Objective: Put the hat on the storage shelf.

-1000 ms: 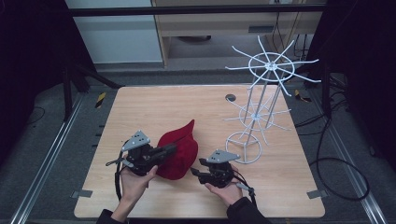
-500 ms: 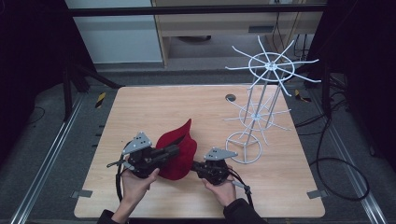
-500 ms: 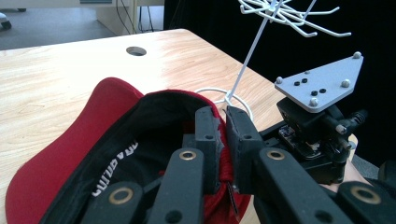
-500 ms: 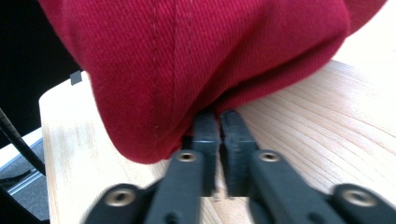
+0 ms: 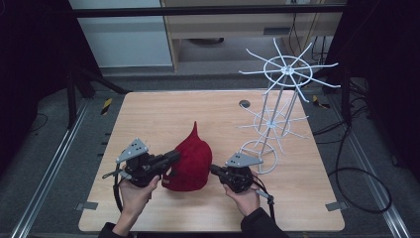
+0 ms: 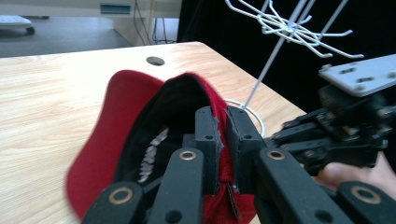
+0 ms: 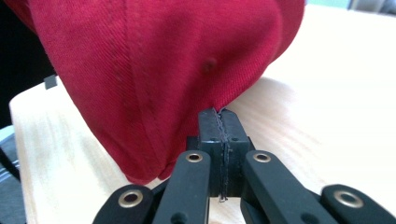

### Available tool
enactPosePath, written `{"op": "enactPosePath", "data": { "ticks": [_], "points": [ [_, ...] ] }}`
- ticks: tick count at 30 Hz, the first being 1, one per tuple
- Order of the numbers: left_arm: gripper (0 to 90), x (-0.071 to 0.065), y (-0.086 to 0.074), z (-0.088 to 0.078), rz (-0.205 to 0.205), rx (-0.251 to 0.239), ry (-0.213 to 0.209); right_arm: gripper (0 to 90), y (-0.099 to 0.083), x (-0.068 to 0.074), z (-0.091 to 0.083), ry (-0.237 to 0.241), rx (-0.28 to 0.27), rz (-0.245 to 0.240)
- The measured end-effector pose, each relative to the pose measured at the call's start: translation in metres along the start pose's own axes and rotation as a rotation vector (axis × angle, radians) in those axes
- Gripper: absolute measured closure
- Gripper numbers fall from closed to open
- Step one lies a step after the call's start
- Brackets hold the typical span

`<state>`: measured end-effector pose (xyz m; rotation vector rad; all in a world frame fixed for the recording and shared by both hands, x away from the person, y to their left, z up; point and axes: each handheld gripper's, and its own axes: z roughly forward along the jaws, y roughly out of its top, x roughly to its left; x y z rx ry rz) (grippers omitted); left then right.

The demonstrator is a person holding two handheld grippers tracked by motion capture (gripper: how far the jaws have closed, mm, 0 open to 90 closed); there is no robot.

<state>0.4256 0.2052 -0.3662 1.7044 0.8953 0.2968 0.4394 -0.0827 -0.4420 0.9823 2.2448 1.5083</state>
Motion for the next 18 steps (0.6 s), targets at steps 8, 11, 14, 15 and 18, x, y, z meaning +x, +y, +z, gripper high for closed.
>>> {"op": "enactPosePath", "data": {
  "ticks": [8, 11, 14, 15, 18],
  "points": [
    [83.3, 0.010, -0.014, -0.013, -0.004, 0.022, 0.087, 90.0, 0.019, 0.006, -0.014, -0.035, -0.018, -0.058],
    [83.3, 0.012, -0.019, -0.015, -0.001, 0.027, 0.113, 90.0, 0.024, 0.011, -0.013, -0.040, -0.018, -0.074],
    [83.3, 0.016, -0.024, -0.019, 0.011, 0.038, 0.154, 90.0, 0.032, 0.018, -0.009, -0.043, -0.018, -0.089],
    [83.3, 0.019, -0.026, -0.021, 0.018, 0.044, 0.175, 90.0, 0.038, 0.024, -0.004, -0.044, -0.019, -0.100],
    [83.3, 0.028, -0.034, -0.026, 0.014, 0.055, 0.214, 90.0, 0.043, 0.031, 0.004, -0.047, -0.007, -0.120]
  ]
}}
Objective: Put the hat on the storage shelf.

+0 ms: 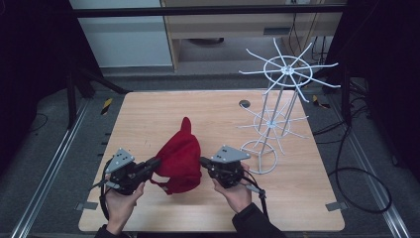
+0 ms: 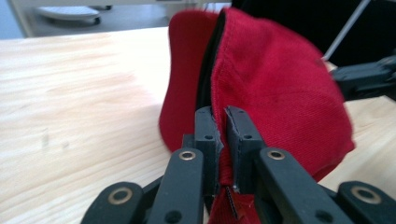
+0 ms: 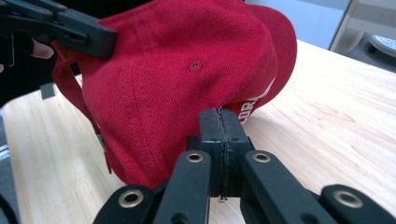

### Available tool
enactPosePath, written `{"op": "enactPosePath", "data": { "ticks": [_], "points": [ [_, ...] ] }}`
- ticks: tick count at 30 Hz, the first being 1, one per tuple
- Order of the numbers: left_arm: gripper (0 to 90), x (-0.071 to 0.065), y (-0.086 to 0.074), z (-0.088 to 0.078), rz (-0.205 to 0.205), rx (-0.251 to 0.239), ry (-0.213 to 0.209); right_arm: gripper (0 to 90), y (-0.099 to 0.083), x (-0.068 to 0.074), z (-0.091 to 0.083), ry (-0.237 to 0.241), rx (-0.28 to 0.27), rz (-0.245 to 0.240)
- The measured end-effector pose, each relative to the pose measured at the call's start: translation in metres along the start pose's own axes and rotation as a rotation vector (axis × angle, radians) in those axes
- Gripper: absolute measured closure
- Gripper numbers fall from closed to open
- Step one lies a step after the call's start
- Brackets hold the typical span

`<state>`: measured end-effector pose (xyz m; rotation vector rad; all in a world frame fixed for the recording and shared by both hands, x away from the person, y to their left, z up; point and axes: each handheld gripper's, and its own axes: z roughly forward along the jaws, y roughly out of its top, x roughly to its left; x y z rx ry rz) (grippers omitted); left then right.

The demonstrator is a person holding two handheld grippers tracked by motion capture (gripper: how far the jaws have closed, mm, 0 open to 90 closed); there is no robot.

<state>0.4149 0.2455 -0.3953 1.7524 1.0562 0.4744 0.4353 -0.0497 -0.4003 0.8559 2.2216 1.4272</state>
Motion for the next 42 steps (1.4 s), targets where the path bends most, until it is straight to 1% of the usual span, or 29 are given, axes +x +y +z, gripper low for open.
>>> {"op": "enactPosePath", "data": {
  "ticks": [1, 3, 4, 7, 9, 14, 17, 18, 20, 21, 22, 23, 24, 25, 26, 27, 28, 29, 30, 31, 32, 33, 34, 35, 36, 37, 38, 39, 42],
  "points": [
    [83.3, 0.008, -0.005, -0.001, -0.015, 0.007, 0.017, 90.0, 0.006, 0.006, 0.008, -0.006, 0.021, -0.018],
    [83.4, 0.015, -0.011, -0.002, -0.026, 0.018, 0.037, 90.0, 0.011, 0.012, 0.017, -0.011, 0.038, -0.034],
    [83.4, 0.015, -0.011, -0.002, -0.026, 0.018, 0.037, 90.0, 0.011, 0.012, 0.017, -0.011, 0.038, -0.034],
    [83.3, 0.025, -0.017, -0.003, -0.047, 0.031, 0.049, 90.0, 0.020, 0.023, 0.031, -0.022, 0.059, -0.062],
    [83.3, 0.031, -0.021, -0.003, -0.059, 0.038, 0.062, 90.0, 0.024, 0.026, 0.034, -0.022, 0.063, -0.070],
    [83.3, 0.035, -0.026, -0.002, -0.062, 0.054, 0.081, 90.0, 0.028, 0.031, 0.039, -0.012, 0.058, -0.077],
    [83.2, 0.039, -0.031, -0.002, -0.051, 0.073, 0.108, 90.0, 0.030, 0.036, 0.044, 0.004, 0.050, -0.087],
    [83.2, 0.039, -0.031, -0.002, -0.051, 0.073, 0.108, 90.0, 0.030, 0.036, 0.044, 0.004, 0.050, -0.087],
    [83.3, 0.041, -0.033, -0.003, -0.041, 0.084, 0.130, 89.8, 0.031, 0.039, 0.049, 0.020, 0.045, -0.099],
    [83.3, 0.043, -0.034, -0.003, -0.040, 0.087, 0.140, 82.4, 0.032, 0.043, 0.056, 0.032, 0.049, -0.118],
    [83.3, 0.044, -0.034, -0.004, -0.034, 0.093, 0.151, 82.4, 0.032, 0.043, 0.056, 0.032, 0.049, -0.118],
    [83.4, 0.046, -0.036, -0.004, -0.028, 0.098, 0.168, 78.8, 0.033, 0.044, 0.058, 0.032, 0.053, -0.129],
    [83.4, 0.048, -0.036, -0.005, -0.025, 0.101, 0.176, 78.4, 0.032, 0.046, 0.062, 0.022, 0.057, -0.147],
    [83.4, 0.051, -0.037, -0.006, -0.024, 0.104, 0.189, 75.1, 0.031, 0.047, 0.064, 0.032, 0.052, -0.150],
    [83.4, 0.053, -0.038, -0.007, -0.020, 0.108, 0.199, 75.1, 0.031, 0.047, 0.064, 0.032, 0.052, -0.150],
    [83.5, 0.057, -0.039, -0.008, -0.008, 0.114, 0.231, 72.1, 0.030, 0.047, 0.064, 0.032, 0.037, -0.153],
    [83.5, 0.057, -0.039, -0.008, -0.008, 0.114, 0.231, 72.1, 0.030, 0.047, 0.064, 0.032, 0.037, -0.153],
    [83.5, 0.063, -0.041, -0.008, -0.005, 0.133, 0.266, 69.9, 0.027, 0.045, 0.063, 0.026, 0.039, -0.153],
    [83.5, 0.063, -0.041, -0.008, -0.005, 0.133, 0.266, 69.9, 0.027, 0.045, 0.063, 0.026, 0.039, -0.153],
    [83.5, 0.070, -0.043, -0.008, -0.014, 0.150, 0.288, 68.6, 0.024, 0.041, 0.060, 0.019, 0.038, -0.145],
    [83.5, 0.070, -0.043, -0.008, -0.014, 0.150, 0.288, 68.6, 0.024, 0.041, 0.060, 0.019, 0.038, -0.145],
    [83.5, 0.079, -0.047, -0.007, -0.021, 0.181, 0.313, 67.2, 0.020, 0.036, 0.056, 0.022, 0.039, -0.126],
    [83.5, 0.079, -0.047, -0.007, -0.021, 0.181, 0.313, 67.2, 0.020, 0.036, 0.056, 0.022, 0.039, -0.126],
    [83.5, 0.084, -0.049, -0.005, -0.030, 0.199, 0.329, 66.4, 0.016, 0.032, 0.052, 0.016, 0.043, -0.119],
    [83.5, 0.084, -0.049, -0.005, -0.030, 0.199, 0.329, 66.0, 0.014, 0.030, 0.051, 0.012, 0.045, -0.119],
    [83.5, 0.091, -0.053, -0.003, -0.039, 0.226, 0.347, 65.4, 0.011, 0.027, 0.048, 0.009, 0.046, -0.113],
    [83.5, 0.091, -0.053, -0.003, -0.039, 0.226, 0.347, 65.4, 0.011, 0.027, 0.048, 0.009, 0.046, -0.113],
    [83.6, 0.095, -0.056, -0.001, -0.045, 0.248, 0.350, 63.9, 0.005, 0.021, 0.042, 0.006, 0.046, -0.095],
    [83.5, 0.097, -0.060, 0.004, -0.056, 0.278, 0.332, 62.8, -0.002, 0.014, 0.035, 0.001, 0.052, -0.074]
  ]
}}
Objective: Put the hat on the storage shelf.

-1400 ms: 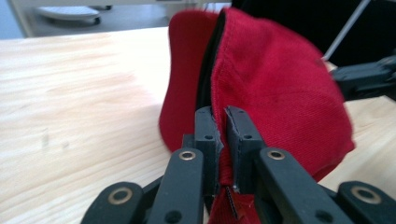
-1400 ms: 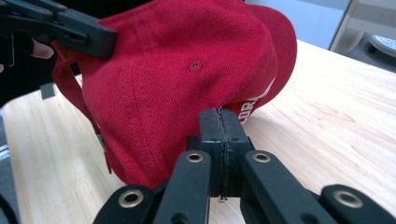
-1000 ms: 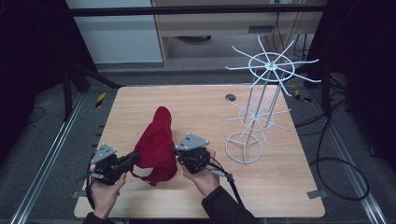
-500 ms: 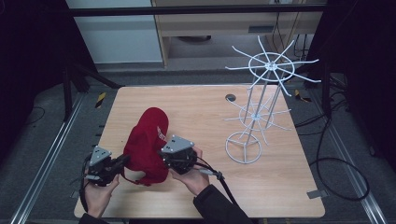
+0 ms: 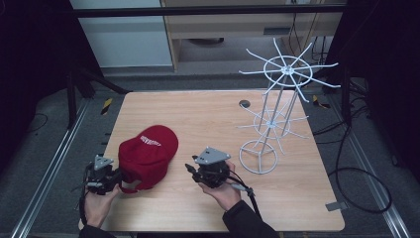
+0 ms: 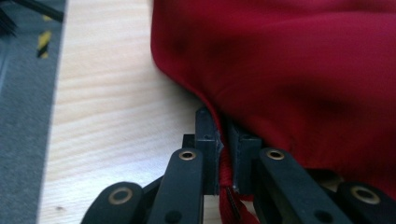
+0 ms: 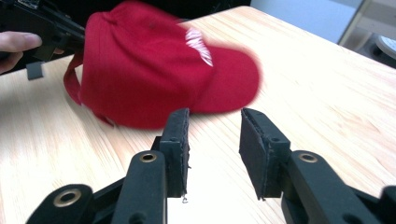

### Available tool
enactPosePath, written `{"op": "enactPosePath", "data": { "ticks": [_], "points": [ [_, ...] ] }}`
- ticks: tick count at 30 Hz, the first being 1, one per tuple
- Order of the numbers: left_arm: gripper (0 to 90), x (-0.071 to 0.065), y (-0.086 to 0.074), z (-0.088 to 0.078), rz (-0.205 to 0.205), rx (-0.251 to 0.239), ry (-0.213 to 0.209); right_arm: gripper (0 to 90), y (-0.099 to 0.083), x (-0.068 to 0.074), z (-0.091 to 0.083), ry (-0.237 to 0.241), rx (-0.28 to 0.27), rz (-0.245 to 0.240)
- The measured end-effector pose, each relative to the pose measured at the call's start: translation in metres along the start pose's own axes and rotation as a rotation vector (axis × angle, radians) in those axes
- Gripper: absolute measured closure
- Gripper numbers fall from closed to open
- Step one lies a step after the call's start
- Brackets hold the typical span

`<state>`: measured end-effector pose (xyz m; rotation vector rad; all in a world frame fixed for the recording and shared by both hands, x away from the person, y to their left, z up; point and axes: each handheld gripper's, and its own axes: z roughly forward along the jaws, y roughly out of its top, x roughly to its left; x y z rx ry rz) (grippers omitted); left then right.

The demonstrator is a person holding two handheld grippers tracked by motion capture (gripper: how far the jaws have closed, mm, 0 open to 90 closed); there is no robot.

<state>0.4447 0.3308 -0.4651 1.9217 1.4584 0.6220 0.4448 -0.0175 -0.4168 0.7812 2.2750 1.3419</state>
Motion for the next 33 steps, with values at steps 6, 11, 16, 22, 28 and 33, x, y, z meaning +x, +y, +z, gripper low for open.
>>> {"op": "enactPosePath", "data": {
  "ticks": [6, 11, 16, 22, 28, 33],
  "points": [
    [82.6, -0.002, -0.004, 0.004, 0.022, 0.022, -0.006, 60.9, -0.016, -0.012, -0.014, -0.015, 0.006, 0.029],
    [62.5, 0.007, -0.014, -0.008, 0.011, 0.003, 0.008, 58.1, -0.034, -0.023, -0.029, -0.037, 0.020, 0.049],
    [53.2, 0.011, -0.019, -0.031, 0.002, -0.080, -0.001, 56.2, -0.054, -0.032, -0.045, -0.051, 0.047, 0.077],
    [47.7, 0.003, -0.015, -0.043, 0.071, -0.149, -0.077, 55.2, -0.065, -0.035, -0.058, -0.057, 0.048, 0.080],
    [62.5, 0.002, -0.013, -0.025, 0.086, -0.104, -0.133, 55.3, -0.078, -0.039, -0.074, -0.067, 0.050, 0.101],
    [88.1, 0.003, -0.004, -0.028, 0.021, -0.134, -0.208, 55.8, -0.085, -0.043, -0.081, -0.083, 0.061, 0.109]
  ]
}}
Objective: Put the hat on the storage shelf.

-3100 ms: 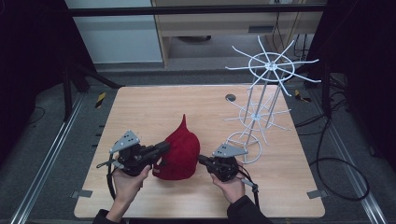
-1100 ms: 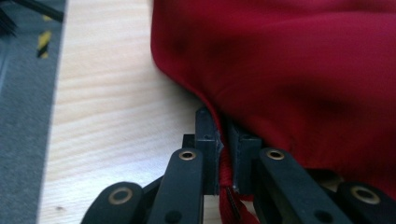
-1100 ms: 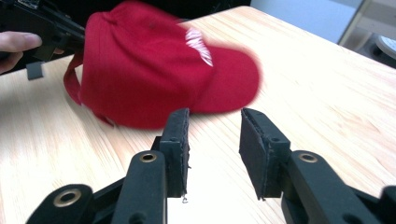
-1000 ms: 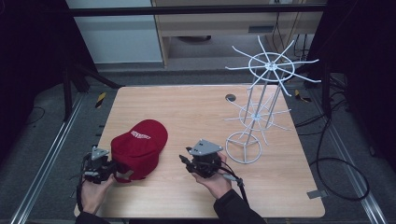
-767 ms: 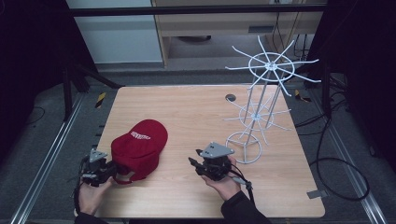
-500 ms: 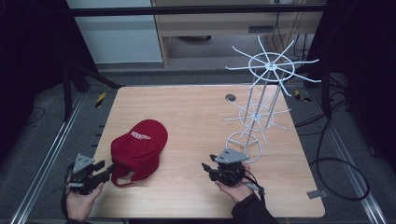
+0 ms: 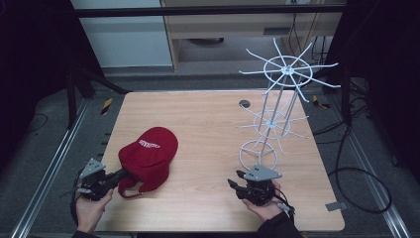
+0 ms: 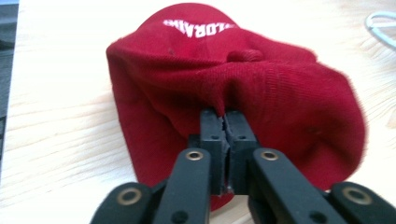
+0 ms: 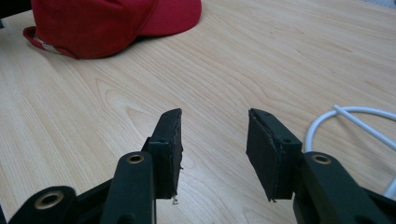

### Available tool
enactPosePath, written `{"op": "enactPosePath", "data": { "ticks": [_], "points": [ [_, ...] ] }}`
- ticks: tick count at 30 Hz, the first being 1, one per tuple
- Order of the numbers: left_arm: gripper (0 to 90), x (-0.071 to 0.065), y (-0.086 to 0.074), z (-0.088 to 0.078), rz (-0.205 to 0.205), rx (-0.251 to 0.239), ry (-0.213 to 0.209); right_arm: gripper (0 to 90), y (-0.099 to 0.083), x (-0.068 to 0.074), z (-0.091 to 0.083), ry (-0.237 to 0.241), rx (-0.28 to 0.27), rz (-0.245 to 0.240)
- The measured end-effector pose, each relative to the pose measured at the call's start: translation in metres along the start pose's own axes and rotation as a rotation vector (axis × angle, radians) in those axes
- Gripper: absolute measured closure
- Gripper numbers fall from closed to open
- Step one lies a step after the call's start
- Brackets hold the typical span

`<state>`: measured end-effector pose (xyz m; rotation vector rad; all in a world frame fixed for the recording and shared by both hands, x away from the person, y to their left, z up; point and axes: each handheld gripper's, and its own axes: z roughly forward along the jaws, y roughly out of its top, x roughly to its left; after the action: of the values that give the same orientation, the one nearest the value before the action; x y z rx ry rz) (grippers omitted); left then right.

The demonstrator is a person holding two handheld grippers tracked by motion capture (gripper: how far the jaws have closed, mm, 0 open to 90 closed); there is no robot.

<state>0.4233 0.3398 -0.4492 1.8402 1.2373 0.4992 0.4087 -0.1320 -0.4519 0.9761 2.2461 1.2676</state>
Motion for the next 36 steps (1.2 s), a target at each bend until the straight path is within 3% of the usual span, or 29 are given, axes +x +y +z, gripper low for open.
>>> {"op": "enactPosePath", "data": {
  "ticks": [5, 6, 7, 10, 11, 12, 13, 14, 16, 17, 18, 19, 20, 25, 28, 30, 33, 36],
  "points": [
    [89.0, -0.017, 0.005, 0.000, 0.013, -0.004, -0.059, 56.0, -0.004, -0.003, -0.005, -0.009, -0.002, 0.006],
    [89.0, -0.033, 0.009, 0.003, 0.030, -0.005, -0.098, 56.0, -0.005, -0.004, -0.006, -0.012, -0.001, 0.006],
    [89.0, -0.033, 0.009, 0.003, 0.030, -0.005, -0.098, 56.0, -0.005, -0.004, -0.006, -0.012, -0.001, 0.006],
    [89.0, -0.059, 0.016, 0.012, 0.055, -0.011, -0.142, 56.1, -0.007, -0.007, -0.009, -0.019, -0.001, 0.011],
    [88.9, -0.074, 0.019, 0.019, 0.072, -0.010, -0.165, 56.2, -0.008, -0.009, -0.010, -0.024, 0.000, 0.012],
    [88.9, -0.074, 0.019, 0.019, 0.072, -0.010, -0.165, 56.2, -0.009, -0.010, -0.010, -0.026, 0.001, 0.014],
    [88.9, -0.090, 0.022, 0.028, 0.097, -0.003, -0.185, 56.3, -0.010, -0.010, -0.011, -0.028, 0.003, 0.018],
    [89.0, -0.090, 0.022, 0.028, 0.097, -0.003, -0.185, 56.4, -0.010, -0.011, -0.012, -0.030, 0.003, 0.017],
    [89.0, -0.110, 0.026, 0.041, 0.124, 0.007, -0.222, 56.5, -0.012, -0.013, -0.012, -0.033, 0.003, 0.022],
    [89.0, -0.110, 0.026, 0.041, 0.124, 0.007, -0.222, 56.5, -0.012, -0.013, -0.012, -0.033, 0.003, 0.022],
    [89.0, -0.122, 0.027, 0.049, 0.148, 0.012, -0.237, 56.6, -0.013, -0.015, -0.013, -0.038, 0.006, 0.023],
    [88.9, -0.122, 0.027, 0.049, 0.148, 0.012, -0.237, 56.6, -0.013, -0.015, -0.013, -0.038, 0.006, 0.023],
    [88.8, -0.132, 0.028, 0.055, 0.178, 0.016, -0.242, 56.6, -0.014, -0.016, -0.012, -0.040, 0.009, 0.027],
    [80.3, -0.140, 0.028, 0.053, 0.220, 0.006, -0.222, 56.5, -0.018, -0.019, -0.011, -0.051, 0.024, 0.035],
    [73.1, -0.138, 0.030, 0.036, 0.226, -0.049, -0.223, 56.2, -0.019, -0.020, -0.012, -0.051, 0.023, 0.036],
    [63.1, -0.135, 0.036, 0.026, 0.231, -0.081, -0.215, 55.2, -0.020, -0.021, -0.014, -0.057, 0.021, 0.043],
    [53.0, -0.135, 0.040, 0.028, 0.264, -0.080, -0.215, 53.9, -0.021, -0.022, -0.017, -0.058, 0.015, 0.055],
    [48.9, -0.137, 0.044, 0.046, 0.305, -0.043, -0.218, 52.0, -0.024, -0.024, -0.022, -0.067, 0.010, 0.072]
  ]
}}
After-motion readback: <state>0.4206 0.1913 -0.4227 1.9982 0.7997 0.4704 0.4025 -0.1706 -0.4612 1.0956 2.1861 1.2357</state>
